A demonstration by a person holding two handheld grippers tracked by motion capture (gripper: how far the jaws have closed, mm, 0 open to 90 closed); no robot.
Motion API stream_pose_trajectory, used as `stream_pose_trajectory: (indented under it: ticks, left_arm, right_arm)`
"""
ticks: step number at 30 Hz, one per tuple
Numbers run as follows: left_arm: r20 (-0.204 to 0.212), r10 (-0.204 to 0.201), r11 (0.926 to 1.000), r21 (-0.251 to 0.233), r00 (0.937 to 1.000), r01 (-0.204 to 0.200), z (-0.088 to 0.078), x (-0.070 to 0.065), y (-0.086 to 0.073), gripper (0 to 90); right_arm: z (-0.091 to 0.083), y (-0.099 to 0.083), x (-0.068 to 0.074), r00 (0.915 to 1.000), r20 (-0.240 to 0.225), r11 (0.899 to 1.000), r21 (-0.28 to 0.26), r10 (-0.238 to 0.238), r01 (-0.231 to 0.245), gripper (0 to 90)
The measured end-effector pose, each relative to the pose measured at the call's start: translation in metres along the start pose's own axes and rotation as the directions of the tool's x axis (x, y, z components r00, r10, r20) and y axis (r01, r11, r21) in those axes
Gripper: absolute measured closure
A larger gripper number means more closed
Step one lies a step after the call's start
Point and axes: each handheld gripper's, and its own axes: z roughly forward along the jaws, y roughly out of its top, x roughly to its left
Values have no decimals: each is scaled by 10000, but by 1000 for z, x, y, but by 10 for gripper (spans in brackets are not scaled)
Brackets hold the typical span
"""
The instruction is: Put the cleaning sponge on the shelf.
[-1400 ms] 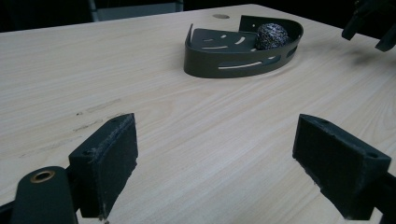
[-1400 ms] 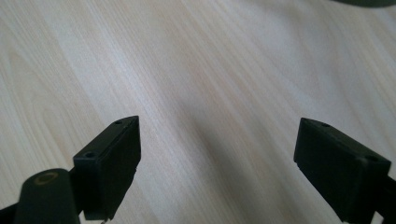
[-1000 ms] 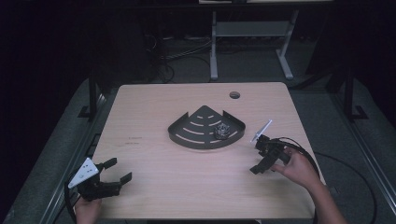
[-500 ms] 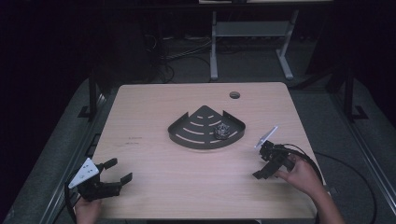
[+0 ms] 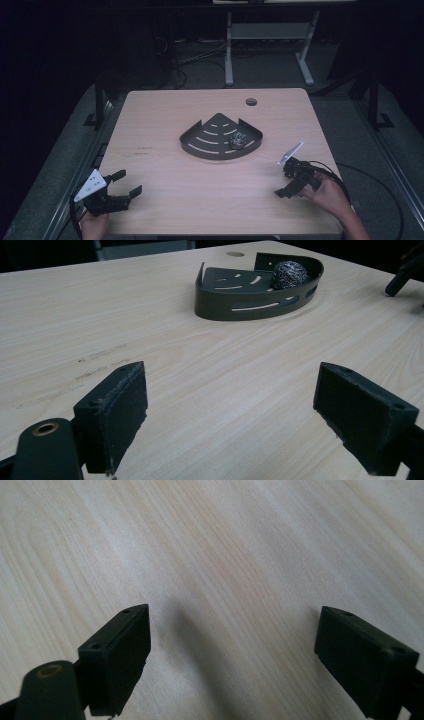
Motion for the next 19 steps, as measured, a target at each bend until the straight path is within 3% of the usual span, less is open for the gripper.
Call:
stream_pose_trajectory:
  ticks: [19]
  left_arm:
    - [-7,58,10000,6,10000,-58,0,0,1,133]
  right_arm:
    - [-9,-16,14,9997,248,9988,-483,61,-49,146]
